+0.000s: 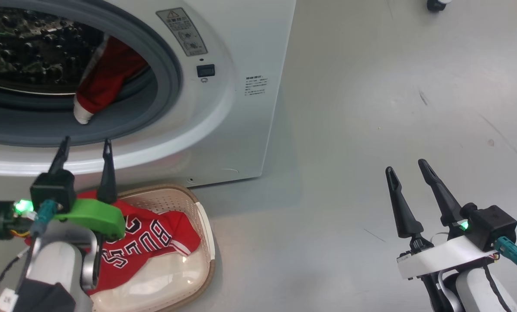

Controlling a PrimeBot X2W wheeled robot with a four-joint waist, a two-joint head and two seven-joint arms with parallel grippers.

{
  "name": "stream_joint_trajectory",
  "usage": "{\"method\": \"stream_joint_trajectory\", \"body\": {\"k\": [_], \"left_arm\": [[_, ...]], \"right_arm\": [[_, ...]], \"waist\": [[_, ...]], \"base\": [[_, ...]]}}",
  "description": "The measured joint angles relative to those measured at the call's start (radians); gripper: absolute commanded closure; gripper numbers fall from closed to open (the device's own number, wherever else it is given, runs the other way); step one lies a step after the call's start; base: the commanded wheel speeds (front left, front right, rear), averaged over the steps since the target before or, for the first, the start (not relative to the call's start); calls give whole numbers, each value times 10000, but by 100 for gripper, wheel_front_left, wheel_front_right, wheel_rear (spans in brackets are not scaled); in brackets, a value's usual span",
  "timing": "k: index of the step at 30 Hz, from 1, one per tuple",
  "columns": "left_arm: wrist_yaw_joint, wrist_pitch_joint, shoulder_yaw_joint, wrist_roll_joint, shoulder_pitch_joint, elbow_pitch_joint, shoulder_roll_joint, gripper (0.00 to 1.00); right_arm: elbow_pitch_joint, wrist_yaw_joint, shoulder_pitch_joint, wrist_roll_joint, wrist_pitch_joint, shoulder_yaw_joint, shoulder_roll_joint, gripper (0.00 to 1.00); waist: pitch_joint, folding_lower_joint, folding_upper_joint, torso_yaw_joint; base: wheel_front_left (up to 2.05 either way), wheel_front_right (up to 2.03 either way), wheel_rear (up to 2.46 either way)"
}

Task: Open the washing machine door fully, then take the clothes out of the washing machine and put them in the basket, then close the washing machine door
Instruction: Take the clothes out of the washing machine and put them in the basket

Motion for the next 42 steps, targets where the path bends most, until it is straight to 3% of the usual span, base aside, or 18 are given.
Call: {"method": "stream_joint_trajectory", "body": {"k": [9, 23, 42], "left_arm": [[13, 1499, 550, 67, -2289, 92, 614, 0], [13, 3359, 882, 27, -4282, 1964, 1139, 0], [98, 4347, 1699, -606, -5841, 3877, 907, 0]], "right_arm": [[-75, 90, -813, 330, 0, 10, 102, 0], [297, 176, -1334, 384, -2, 188, 234, 0], [456, 259, -1552, 382, -15, 282, 167, 0]], "waist": [[1235, 0, 0, -794], [2326, 0, 0, -1793], [2607, 0, 0, -1967]], "base": [[0, 0, 0], [0, 0, 0], [0, 0, 0]]}}
